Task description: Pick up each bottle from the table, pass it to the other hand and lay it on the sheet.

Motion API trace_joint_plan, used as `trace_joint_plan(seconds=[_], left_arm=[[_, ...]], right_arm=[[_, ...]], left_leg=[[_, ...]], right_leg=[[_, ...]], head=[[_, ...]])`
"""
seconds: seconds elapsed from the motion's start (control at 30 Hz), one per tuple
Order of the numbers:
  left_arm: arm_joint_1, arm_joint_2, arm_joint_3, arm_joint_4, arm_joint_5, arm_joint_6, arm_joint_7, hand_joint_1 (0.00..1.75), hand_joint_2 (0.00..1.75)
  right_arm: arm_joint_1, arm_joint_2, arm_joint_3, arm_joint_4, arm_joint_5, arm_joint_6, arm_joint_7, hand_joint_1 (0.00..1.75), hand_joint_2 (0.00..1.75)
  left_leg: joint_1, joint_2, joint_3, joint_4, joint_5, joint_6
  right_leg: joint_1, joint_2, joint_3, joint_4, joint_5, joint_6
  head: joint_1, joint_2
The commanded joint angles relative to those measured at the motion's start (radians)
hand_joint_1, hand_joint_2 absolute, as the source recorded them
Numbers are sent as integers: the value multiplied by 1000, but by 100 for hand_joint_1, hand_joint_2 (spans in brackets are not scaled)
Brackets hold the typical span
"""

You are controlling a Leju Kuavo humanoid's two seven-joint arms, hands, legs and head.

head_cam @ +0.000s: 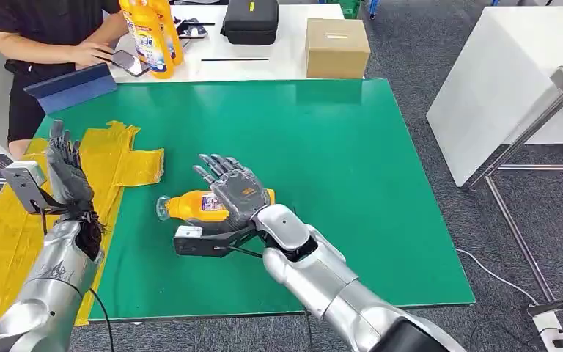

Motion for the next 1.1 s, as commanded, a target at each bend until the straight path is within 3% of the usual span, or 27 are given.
trace_joint_plan(seconds=[0.03, 0.2, 0.23, 0.37, 0.47, 0.5, 0.53, 1.1], left_arm=[[-23, 17, -11, 45, 2, 0, -45, 0, 0], [-1, 21, 2, 18, 4, 13, -44, 0, 0], [12, 20, 8, -2, 5, 13, -41, 0, 0], [47, 7, 45, -66, -2, 19, -22, 0, 0], [81, 12, 65, -120, -6, 23, -13, 0, 0], [86, 13, 68, -125, -6, 21, -11, 0, 0], [89, 8, 67, -130, -3, 3, 4, 0, 0], [131, 1, 55, -160, 4, 2, 8, 0, 0]], right_arm=[[-45, -10, 38, 54, -7, -4, 0, 0, 0], [-77, 49, 75, 155, -31, 31, -9, 0, 0], [-89, 49, 130, 176, -64, 29, 8, 0, 175], [-136, 49, 352, 276, -233, -3, 106, 0, 175], [-166, 49, 418, 323, -248, -30, 161, 0, 175], [-168, 49, 416, 327, -255, -26, 162, 0, 175], [-192, 49, 432, 368, -240, 13, 257, 0, 175], [-237, 49, 414, 461, -242, -48, 262, 0, 175]], left_leg=[[1, 1, 4, 0, -2, -3], [0, 2, 3, 0, -2, -3], [0, 3, 5, 0, -3, -4], [0, 8, 6, 0, -4, -4], [0, 3, 3, -1, -1, -2], [1, 4, 4, 0, -2, -3], [1, 3, 3, 0, -1, -2], [0, 1, 2, 0, -1, -2]], right_leg=[[0, 0, 4, 0, -2, -1], [0, 1, 2, 0, -1, -1], [0, 2, 4, 0, -2, -2], [0, 6, 5, 0, -2, -2], [0, 2, 2, -1, -1, -1], [0, 2, 3, -1, -1, -1], [0, 2, 2, 0, -1, -1], [0, 0, 2, 0, -1, -1]], head=[[0, 0], [0, 0], [0, 0], [0, 0], [0, 0], [0, 0], [0, 0], [0, 0]])
